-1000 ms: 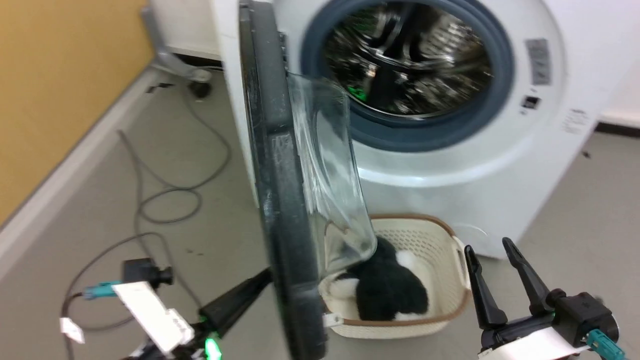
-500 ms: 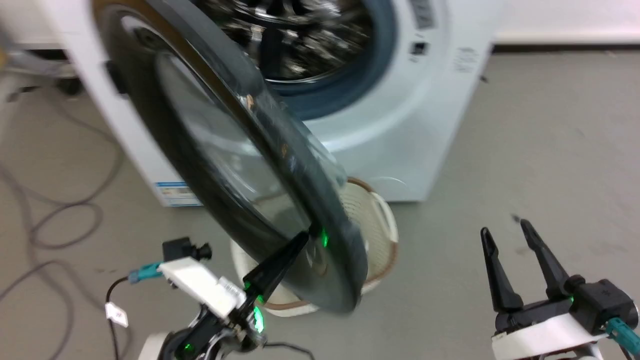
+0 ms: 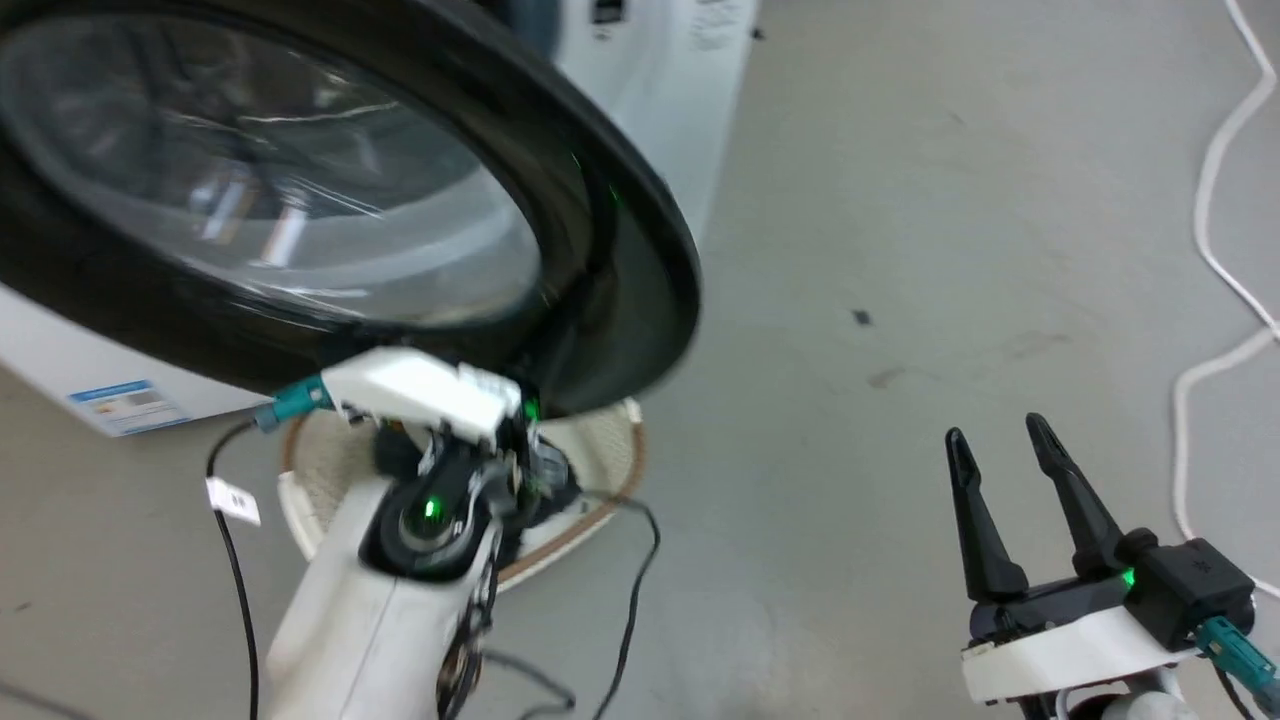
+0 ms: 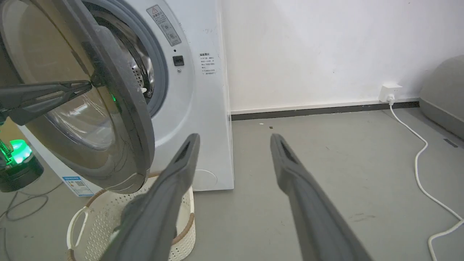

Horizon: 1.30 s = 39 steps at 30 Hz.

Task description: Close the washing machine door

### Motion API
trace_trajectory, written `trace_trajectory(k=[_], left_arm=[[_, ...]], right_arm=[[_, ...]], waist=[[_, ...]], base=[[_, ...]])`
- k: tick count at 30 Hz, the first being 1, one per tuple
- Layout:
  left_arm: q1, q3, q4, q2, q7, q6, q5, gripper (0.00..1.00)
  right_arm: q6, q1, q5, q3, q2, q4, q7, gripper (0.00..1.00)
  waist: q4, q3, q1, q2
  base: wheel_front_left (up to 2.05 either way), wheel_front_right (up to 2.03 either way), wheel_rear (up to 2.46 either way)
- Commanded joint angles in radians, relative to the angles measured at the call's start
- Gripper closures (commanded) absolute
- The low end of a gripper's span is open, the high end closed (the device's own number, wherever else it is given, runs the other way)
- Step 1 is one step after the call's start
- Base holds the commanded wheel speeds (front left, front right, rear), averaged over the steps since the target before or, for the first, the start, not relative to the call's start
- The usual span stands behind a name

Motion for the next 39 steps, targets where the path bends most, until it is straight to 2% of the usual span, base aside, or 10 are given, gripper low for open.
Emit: trace_trajectory(k=[1, 9, 13, 18, 22, 25, 28, 33, 36, 39], left_arm=[[-0.055, -0.006, 0.045, 0.001, -0.047, -0.005, 0.008, 1.00], [-0.157, -0.036, 0.185, 0.001, -0.126, -0.039, -0.007, 1.00], [-0.146, -0.070, 0.225, 0.002, -0.120, -0.069, 0.005, 1.00], [-0.080, -0.146, 0.220, 0.032, -0.140, -0.099, 0.105, 1.00], [-0.008, -0.241, 0.130, 0.122, -0.204, -0.108, 0.273, 1.00], [0.041, -0.292, 0.056, 0.212, -0.312, -0.108, 0.440, 1.00], [0.076, -0.333, 0.001, 0.301, -0.402, -0.062, 0.630, 1.00], [0.145, -0.312, -0.107, 0.390, -0.442, 0.060, 0.872, 1.00], [0.213, -0.235, -0.209, 0.380, -0.443, 0.115, 0.960, 1.00], [0.300, -0.166, -0.295, 0.363, -0.443, 0.143, 1.050, 1.00]], right_arm=[[0.001, -0.015, 0.006, 0.006, 0.011, -0.002, -0.005, 0.00], [0.001, -0.010, 0.003, -0.001, 0.023, 0.001, -0.005, 0.00], [0.001, -0.003, 0.000, -0.011, 0.026, -0.001, -0.005, 0.00], [0.001, 0.011, -0.004, -0.018, 0.017, 0.002, -0.005, 0.00], [0.001, 0.022, -0.004, -0.018, 0.006, 0.005, -0.005, 0.00], [0.001, 0.035, -0.003, -0.019, -0.005, 0.007, -0.005, 0.00], [0.001, 0.047, -0.004, -0.013, -0.016, 0.011, -0.005, 0.00], [0.001, 0.058, -0.001, -0.015, -0.025, 0.012, -0.005, 0.00], [0.001, 0.065, 0.001, -0.010, -0.030, 0.014, -0.005, 0.00], [0.001, 0.071, 0.002, -0.004, -0.031, 0.016, -0.005, 0.00]], waist=[[-0.045, 0.024, -0.0001, 0.0000], [-0.050, 0.016, -0.0001, 0.0000], [-0.015, -0.006, -0.0001, 0.0000], [0.050, -0.052, -0.0001, 0.0000], [0.108, -0.095, -0.0001, 0.0000], [0.159, -0.125, -0.0001, 0.0000], [0.205, -0.149, -0.0001, 0.0000], [0.270, -0.185, -0.0001, 0.0000], [0.299, -0.202, -0.0001, 0.0000], [0.319, -0.216, -0.0001, 0.0000]], base=[[0.00, 0.00, 0.00], [0.00, 0.00, 0.00], [0.00, 0.00, 0.00], [0.00, 0.00, 0.00], [0.00, 0.00, 0.00], [0.00, 0.00, 0.00], [0.00, 0.00, 0.00], [0.00, 0.00, 0.00], [0.00, 0.00, 0.00], [0.00, 0.00, 0.00]])
